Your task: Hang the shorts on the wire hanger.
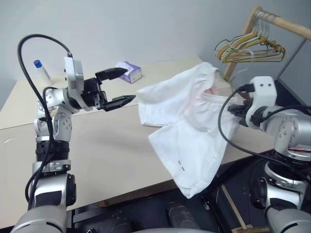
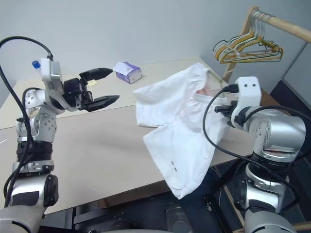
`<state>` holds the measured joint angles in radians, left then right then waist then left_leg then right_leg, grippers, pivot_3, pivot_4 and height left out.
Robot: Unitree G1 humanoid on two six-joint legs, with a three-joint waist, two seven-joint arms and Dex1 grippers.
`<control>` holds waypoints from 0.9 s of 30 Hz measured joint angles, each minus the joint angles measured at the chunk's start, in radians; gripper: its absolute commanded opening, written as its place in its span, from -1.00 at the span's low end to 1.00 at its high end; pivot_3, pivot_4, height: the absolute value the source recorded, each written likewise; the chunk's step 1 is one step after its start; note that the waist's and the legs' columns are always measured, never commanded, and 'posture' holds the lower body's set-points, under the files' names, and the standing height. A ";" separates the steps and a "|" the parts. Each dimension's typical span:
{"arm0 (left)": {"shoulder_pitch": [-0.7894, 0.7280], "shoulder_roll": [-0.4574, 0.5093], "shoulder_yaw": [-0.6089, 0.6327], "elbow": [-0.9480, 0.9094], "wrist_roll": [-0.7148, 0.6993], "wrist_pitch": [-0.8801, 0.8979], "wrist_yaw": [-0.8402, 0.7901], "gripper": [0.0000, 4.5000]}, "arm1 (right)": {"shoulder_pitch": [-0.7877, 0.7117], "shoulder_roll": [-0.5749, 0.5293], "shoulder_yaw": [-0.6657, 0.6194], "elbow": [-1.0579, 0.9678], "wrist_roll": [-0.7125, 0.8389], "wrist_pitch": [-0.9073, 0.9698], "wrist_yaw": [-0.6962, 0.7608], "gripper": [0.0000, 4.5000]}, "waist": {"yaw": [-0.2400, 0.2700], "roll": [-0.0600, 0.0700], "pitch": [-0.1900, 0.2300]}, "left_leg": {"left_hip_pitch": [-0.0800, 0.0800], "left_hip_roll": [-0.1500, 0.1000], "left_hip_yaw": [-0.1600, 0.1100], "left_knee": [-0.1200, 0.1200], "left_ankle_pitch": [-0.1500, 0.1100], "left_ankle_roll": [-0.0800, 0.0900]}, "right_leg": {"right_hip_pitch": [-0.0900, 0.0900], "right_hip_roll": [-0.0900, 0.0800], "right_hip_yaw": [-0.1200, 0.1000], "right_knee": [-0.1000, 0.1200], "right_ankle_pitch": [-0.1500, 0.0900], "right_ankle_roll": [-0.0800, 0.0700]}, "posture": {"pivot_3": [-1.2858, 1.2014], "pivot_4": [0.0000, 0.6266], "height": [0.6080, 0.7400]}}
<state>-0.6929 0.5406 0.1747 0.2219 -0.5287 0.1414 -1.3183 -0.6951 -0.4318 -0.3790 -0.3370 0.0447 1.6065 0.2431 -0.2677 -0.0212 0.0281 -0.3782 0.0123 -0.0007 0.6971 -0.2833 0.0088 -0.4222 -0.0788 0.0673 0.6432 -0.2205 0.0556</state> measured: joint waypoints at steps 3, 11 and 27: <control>0.009 -0.008 -0.014 -0.051 -0.001 0.018 0.040 0.98 | -0.048 0.071 -0.069 0.047 -0.096 0.000 -0.134 -1.00 | -0.026 0.004 -0.002 | 0.000 -0.001 0.001 0.000 0.000 0.000 | 0.000 0.000 0.001 0.001 0.000 0.001 | -0.21 -1.00 1.00; 0.036 -0.022 -0.054 -0.154 0.007 0.060 0.122 0.98 | -0.241 0.100 -0.156 0.210 -0.261 -0.060 -0.403 -1.00 | -0.078 0.009 -0.005 | 0.006 -0.004 0.001 -0.002 0.000 0.000 | 0.005 0.000 0.003 -0.002 0.000 0.001 | -0.19 -1.00 1.00; 0.107 0.009 -0.077 -0.256 -0.012 0.120 0.136 0.98 | -0.478 -0.106 -0.336 0.902 -0.163 -0.582 -0.618 -1.00 | -0.104 0.012 -0.001 | 0.028 -0.005 0.004 -0.015 -0.001 0.001 | 0.034 0.000 0.005 -0.020 -0.002 0.006 | -0.17 -1.00 1.00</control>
<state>-0.5858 0.5493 0.0973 -0.0337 -0.5408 0.2619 -1.1827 -1.1735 -0.5376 -0.7149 0.5655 -0.1183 1.0244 -0.3748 -0.3715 -0.0091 0.0271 -0.3506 0.0073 0.0037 0.6819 -0.2838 0.0098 -0.3878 -0.0788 0.0722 0.6232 -0.2228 0.0612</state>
